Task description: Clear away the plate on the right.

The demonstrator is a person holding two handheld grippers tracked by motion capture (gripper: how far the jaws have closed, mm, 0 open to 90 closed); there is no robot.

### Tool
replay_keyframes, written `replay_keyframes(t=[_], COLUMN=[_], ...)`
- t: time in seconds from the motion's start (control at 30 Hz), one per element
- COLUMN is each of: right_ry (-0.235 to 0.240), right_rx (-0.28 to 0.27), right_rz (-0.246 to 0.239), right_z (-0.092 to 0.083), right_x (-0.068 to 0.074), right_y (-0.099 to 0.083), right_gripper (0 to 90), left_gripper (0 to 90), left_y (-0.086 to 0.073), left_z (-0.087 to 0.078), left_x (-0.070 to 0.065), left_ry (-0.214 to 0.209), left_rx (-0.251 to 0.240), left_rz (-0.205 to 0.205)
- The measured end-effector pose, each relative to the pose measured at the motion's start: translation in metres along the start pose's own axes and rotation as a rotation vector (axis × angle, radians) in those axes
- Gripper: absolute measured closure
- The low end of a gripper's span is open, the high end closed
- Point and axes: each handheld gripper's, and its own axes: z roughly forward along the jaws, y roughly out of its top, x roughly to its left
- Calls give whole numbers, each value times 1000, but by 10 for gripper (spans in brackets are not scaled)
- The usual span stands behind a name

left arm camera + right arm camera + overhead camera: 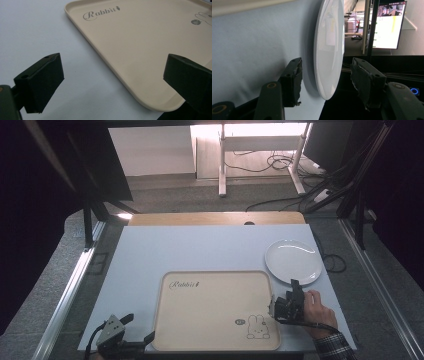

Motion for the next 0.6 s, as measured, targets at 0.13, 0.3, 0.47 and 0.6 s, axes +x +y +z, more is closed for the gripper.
replay_keyframes(t=[0.13, 0.3, 0.47, 0.6], right_ry=[12, 15, 3, 6], right_rx=[6, 8, 14, 29], right_rz=[-11, -30, -42, -35], right_z=[5, 11, 16, 20], right_x=[1, 3, 4, 2], right_y=[2, 3, 4, 5], right_gripper=[469, 503, 545, 602], left_gripper=[17, 16, 16, 17], left_y=[0, 0, 0, 0], left_z=[-1, -1, -1, -1], left_x=[0, 0, -1, -1], left_ry=[-11, -15, -12, -11], left_rx=[-6, -8, -5, -5], left_rz=[0, 0, 8, 14])
